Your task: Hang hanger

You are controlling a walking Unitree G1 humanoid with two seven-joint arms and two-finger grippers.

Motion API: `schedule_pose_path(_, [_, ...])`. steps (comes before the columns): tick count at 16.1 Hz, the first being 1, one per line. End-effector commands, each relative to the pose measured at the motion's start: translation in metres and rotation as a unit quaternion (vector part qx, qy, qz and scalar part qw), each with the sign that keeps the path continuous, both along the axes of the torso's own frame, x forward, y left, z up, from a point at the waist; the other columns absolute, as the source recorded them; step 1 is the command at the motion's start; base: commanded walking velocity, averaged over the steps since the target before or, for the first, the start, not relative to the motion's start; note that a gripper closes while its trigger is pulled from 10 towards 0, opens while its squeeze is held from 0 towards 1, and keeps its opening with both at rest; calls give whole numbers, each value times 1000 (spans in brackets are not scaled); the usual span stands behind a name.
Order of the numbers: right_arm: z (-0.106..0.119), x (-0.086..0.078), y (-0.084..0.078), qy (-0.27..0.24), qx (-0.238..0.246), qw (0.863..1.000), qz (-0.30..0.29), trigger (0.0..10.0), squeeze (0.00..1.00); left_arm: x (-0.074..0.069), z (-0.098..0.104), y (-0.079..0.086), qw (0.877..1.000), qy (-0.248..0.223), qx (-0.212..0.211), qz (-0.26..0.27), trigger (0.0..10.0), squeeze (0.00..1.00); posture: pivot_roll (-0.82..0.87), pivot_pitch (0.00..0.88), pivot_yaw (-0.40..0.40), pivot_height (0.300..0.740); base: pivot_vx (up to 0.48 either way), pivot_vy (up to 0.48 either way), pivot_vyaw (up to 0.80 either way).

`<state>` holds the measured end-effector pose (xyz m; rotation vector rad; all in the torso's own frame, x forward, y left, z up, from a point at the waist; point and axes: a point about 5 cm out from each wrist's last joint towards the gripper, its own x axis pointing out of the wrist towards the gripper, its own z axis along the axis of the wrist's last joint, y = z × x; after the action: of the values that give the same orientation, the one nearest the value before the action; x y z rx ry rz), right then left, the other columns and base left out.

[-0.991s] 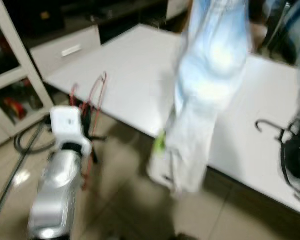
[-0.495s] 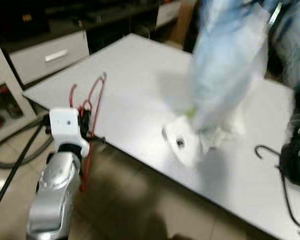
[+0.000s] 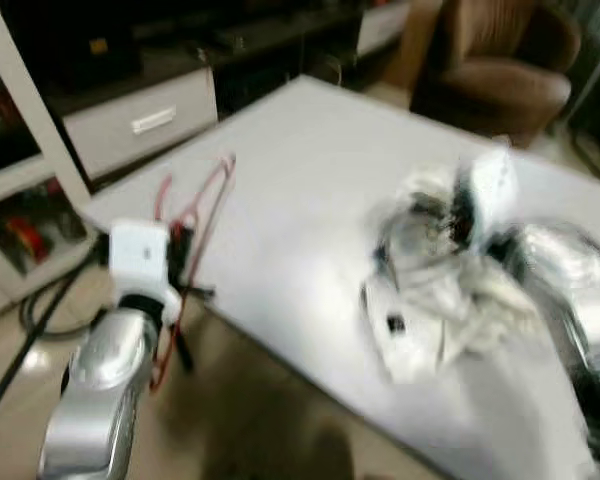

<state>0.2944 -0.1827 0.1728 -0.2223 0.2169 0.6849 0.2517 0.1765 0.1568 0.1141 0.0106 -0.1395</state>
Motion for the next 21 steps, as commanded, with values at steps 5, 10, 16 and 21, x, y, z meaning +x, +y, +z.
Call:
schedule_pose_path(5, [-30, -29, -9, 112, -8, 993, -47, 10000, 1000, 1, 6, -22, 998, -10, -2, -69, 10000, 0, -2, 39, -11, 740, 0, 0, 0])
schedule_pose_path(10, [1, -38, -25, 98, -10, 994, -38, 10000, 1000, 1, 6, -26, 996, -8, -4, -87, 10000, 0, -19, 47, 7, 740, 0, 0, 0])
schedule_pose_path(16, [89, -50, -54, -20, -26, 999, -16, 10000, 620, 1, 4, -23, 997, -4, -13, -70, 10000, 0, -23, 50, 5, 740, 0, 0, 0])
schedule_pose_path(21, [49, -42, -20, -145, 60, 946, -284, 10000, 0, 1, 11, -36, 997, -33, -28, -70, 10000, 0, -41, 62, 7, 740, 0, 0, 0])
